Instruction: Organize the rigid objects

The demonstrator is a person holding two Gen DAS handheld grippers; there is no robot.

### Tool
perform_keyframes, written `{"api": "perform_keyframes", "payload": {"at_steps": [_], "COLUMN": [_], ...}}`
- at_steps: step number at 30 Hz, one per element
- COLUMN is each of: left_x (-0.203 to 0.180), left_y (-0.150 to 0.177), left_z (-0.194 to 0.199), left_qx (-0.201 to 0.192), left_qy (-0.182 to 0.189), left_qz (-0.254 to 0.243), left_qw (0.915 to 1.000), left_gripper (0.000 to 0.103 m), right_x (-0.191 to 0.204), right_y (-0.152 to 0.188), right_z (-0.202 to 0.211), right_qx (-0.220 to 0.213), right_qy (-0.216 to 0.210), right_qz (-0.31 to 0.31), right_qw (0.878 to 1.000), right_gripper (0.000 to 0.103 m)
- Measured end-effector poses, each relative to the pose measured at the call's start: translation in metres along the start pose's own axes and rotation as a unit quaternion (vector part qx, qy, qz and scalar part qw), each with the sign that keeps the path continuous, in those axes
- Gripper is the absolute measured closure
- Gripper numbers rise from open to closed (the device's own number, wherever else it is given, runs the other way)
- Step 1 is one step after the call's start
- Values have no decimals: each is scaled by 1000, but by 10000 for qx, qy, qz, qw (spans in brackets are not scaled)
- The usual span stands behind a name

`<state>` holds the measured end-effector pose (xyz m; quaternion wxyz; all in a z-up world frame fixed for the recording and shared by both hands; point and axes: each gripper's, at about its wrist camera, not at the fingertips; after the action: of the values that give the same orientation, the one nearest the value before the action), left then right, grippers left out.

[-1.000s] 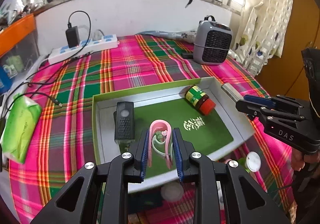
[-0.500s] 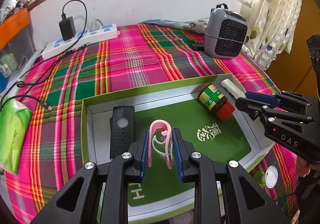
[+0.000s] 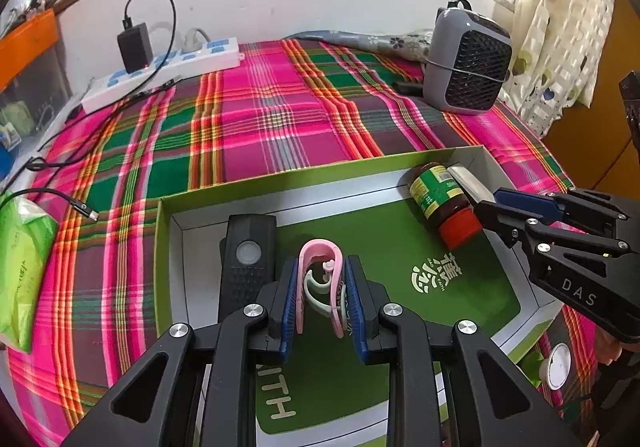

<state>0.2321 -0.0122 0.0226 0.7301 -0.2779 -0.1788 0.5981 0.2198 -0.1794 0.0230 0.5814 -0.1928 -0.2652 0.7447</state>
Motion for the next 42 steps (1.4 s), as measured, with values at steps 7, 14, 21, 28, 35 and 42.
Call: {"api": "perform_keyframes", "payload": {"at_steps": [7,14,21,28,35,42], "left_x": [1,2,2,0,1,2], "left_y": [0,3,2,2,2,3], "left_z": [-1,-6,-7,-7,-7,-5], "left_qx": [-8,105,121,127,131,95], "left_qy": [-52,-68,-93,-156,-156,-170], "left_qz": [12,27,4,-37,-13,22], "left_qw": [10000,9999,9999,9998,9998,9998], "left_gripper": [81,81,81,80,76,71], "right_x": [4,7,7,9,10,11], "right_y": [0,0,1,0,-2,-2], "right_z": [-7,-11,-13,-15,-15,-15], "right_qx": [75,127,125,147,158,147], "right_qy": [24,79,66,51,74,90], "right_qz": [54,128,142,160,178,148], "right_qw": [10000,9998,9998,9998,9997,9997], "right_gripper": [79,79,79,79,79,79]}}
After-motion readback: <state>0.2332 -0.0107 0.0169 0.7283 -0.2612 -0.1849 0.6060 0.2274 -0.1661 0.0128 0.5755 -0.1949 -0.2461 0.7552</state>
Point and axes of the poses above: each gripper's, at about its wrist camera, not at the fingertips, and z roughly against the way its jaws point, x to its left, y to its underside, and after that the axes turned 3 degrees about -x, right-handed
